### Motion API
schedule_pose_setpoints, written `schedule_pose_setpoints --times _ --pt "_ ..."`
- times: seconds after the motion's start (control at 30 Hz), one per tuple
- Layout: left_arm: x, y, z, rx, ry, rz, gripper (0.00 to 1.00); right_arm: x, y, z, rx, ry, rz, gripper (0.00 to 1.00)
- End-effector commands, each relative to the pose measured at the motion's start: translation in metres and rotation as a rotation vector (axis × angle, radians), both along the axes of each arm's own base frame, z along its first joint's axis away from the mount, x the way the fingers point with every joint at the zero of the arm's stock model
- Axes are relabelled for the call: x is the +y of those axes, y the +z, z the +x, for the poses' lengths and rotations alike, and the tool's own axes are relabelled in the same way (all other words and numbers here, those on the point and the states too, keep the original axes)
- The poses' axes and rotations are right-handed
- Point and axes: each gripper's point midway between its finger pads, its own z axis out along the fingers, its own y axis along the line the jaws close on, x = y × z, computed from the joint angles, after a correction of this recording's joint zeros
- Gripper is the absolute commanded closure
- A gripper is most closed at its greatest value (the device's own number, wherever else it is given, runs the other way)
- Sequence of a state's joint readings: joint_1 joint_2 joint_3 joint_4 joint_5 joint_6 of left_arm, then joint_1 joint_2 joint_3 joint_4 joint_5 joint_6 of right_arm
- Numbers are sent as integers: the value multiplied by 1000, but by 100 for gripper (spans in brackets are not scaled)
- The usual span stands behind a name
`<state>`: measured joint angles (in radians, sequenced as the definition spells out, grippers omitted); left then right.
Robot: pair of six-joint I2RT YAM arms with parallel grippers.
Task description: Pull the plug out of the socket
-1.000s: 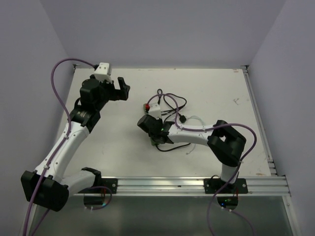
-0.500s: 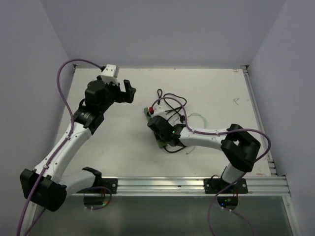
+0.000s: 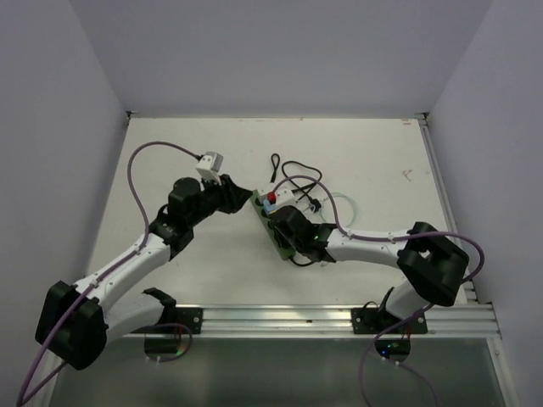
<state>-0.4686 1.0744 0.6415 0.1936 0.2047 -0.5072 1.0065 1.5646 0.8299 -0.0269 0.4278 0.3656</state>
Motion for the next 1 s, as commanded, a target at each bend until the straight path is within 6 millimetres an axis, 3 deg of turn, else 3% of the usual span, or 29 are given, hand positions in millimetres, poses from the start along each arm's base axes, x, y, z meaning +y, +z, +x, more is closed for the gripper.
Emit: schedule_pose_setpoints --times 0.0,0.07,0.1,0.17,0.2,0.3,0.5,0.77,0.97 --pt "-25 30 -14 -144 -61 -100 70 15 18 0 -19 32 120 100" --pt "-31 18 -19 -141 -76 -105 80 16 20 -2 -12 37 139 100" --pt "-37 -5 -26 -94 -92 -90 82 16 21 -2 -12 37 145 100" --pt "-41 -23 -29 -63 -95 -93 86 15 21 -3 -9 40 147 100" --pt "-44 -45 -34 -5 -104 -82 89 15 21 -4 -6 39 146 100" --pt "-56 -65 -39 31 -135 -79 92 13 19 -5 1 40 140 100" --pt "-82 -92 -45 80 -165 -25 100 11 21 -6 2 40 135 100" --pt "-93 -117 -41 100 -153 17 100 9 26 -7 -1 43 140 100" --pt "-99 -122 -29 68 -127 74 100 11 22 -10 11 55 142 100"
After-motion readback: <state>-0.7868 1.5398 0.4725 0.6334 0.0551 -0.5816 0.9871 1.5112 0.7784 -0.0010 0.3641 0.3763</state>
